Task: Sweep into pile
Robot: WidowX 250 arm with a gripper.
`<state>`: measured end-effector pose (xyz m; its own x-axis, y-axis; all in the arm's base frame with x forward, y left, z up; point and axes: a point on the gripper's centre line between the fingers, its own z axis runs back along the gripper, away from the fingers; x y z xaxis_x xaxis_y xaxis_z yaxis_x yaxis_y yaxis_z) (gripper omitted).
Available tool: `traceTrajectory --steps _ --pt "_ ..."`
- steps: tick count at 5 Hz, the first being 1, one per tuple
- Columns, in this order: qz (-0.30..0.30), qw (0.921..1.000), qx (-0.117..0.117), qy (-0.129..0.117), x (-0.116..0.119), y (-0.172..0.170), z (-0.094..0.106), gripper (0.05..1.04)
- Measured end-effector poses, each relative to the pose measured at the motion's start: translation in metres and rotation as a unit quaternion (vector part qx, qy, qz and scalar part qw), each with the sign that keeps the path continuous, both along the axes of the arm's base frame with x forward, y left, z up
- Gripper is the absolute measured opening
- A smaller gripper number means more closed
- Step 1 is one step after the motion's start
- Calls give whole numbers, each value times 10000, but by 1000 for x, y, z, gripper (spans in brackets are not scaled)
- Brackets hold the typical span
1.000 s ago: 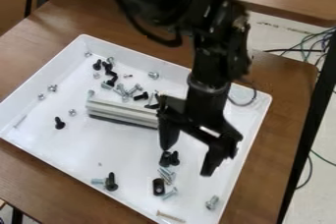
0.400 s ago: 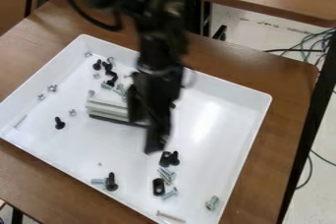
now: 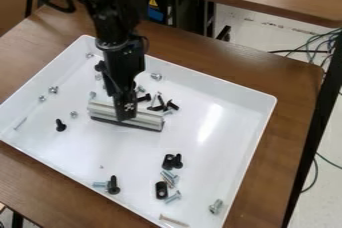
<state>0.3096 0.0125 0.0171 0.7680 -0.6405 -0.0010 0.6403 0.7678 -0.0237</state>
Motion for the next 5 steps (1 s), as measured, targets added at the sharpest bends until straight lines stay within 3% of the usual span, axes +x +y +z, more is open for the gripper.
traceTrajectory --steps 1,3,5 --pt "-285 9993 -15 -223 9 1 -10 999" --pt "-594 9973 102 -430 16 5 -24 999" --pt "-694 9973 212 -125 18 10 -47 999"
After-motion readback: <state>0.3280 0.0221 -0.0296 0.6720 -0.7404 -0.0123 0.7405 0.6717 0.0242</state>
